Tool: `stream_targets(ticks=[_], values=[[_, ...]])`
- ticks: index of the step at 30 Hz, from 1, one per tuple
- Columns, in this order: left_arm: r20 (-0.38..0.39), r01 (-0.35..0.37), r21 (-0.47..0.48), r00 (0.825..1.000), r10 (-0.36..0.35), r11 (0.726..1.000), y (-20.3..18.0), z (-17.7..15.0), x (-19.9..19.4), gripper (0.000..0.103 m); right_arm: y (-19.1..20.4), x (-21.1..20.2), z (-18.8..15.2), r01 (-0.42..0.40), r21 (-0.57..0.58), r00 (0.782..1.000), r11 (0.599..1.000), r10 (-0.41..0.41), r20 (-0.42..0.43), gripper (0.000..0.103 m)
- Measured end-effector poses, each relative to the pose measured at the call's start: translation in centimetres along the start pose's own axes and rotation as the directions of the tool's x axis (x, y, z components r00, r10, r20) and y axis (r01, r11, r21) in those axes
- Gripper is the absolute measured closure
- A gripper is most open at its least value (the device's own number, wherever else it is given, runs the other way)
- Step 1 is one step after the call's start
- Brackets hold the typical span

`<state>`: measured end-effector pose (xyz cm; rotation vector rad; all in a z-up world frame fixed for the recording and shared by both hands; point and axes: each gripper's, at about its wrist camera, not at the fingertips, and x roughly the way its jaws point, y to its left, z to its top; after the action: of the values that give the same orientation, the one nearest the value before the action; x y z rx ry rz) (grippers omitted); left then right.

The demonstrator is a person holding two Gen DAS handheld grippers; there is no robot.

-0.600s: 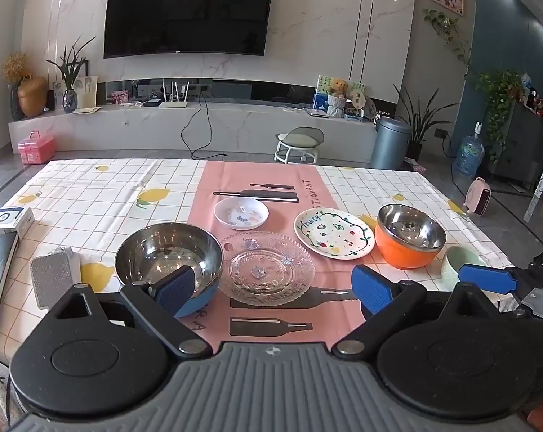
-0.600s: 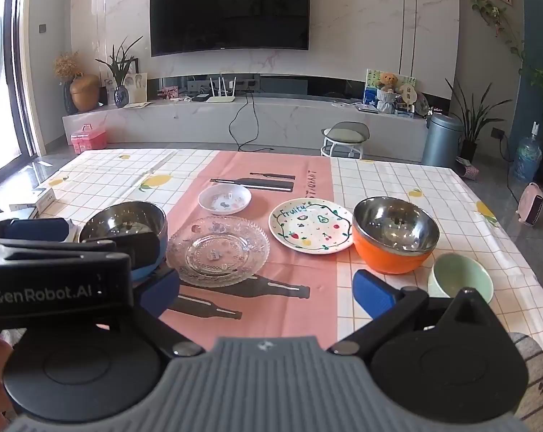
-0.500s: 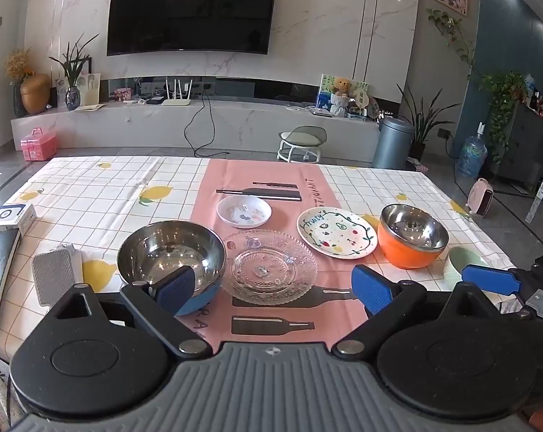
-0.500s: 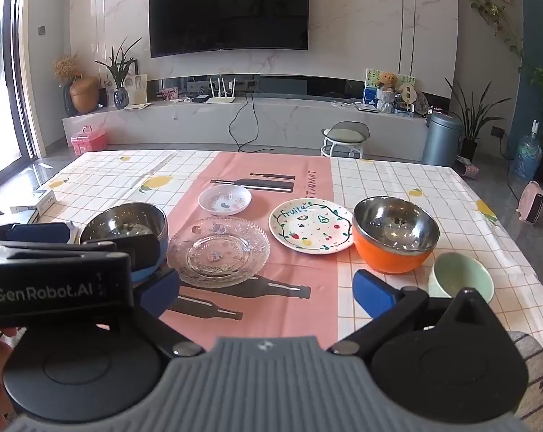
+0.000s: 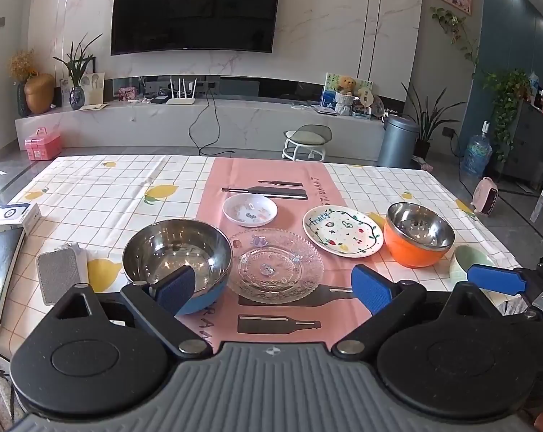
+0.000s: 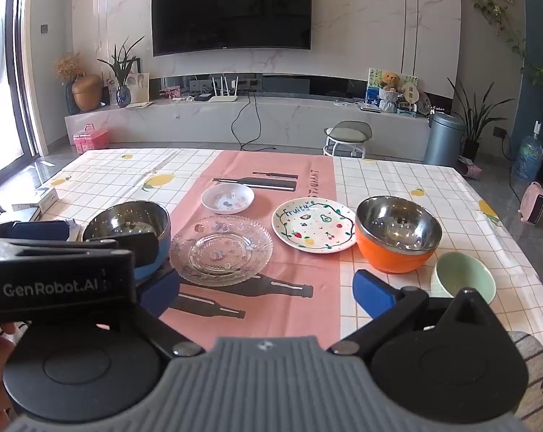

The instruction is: Organize plates and bowls

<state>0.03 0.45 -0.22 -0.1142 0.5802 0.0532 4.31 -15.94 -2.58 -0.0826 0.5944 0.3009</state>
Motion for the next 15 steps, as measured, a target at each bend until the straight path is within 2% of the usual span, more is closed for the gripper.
stream_targets(ticks=[11, 15], values=[[-0.001, -0.002, 0.002, 1.000, 0.002, 1.000, 0.04, -0.02, 0.00, 0.000, -0.03, 0.01, -0.01, 0.000, 0.000, 1.000, 1.000, 0.000, -0.002, 0.003], [-0.014, 0.022, -0.006, 1.000, -0.022, 1.000, 0.40, -0.06, 0.22, 0.000, 0.04, 0.07, -0.07, -0.001, -0.005, 1.000, 1.000, 0.001, -0.004, 0.003]])
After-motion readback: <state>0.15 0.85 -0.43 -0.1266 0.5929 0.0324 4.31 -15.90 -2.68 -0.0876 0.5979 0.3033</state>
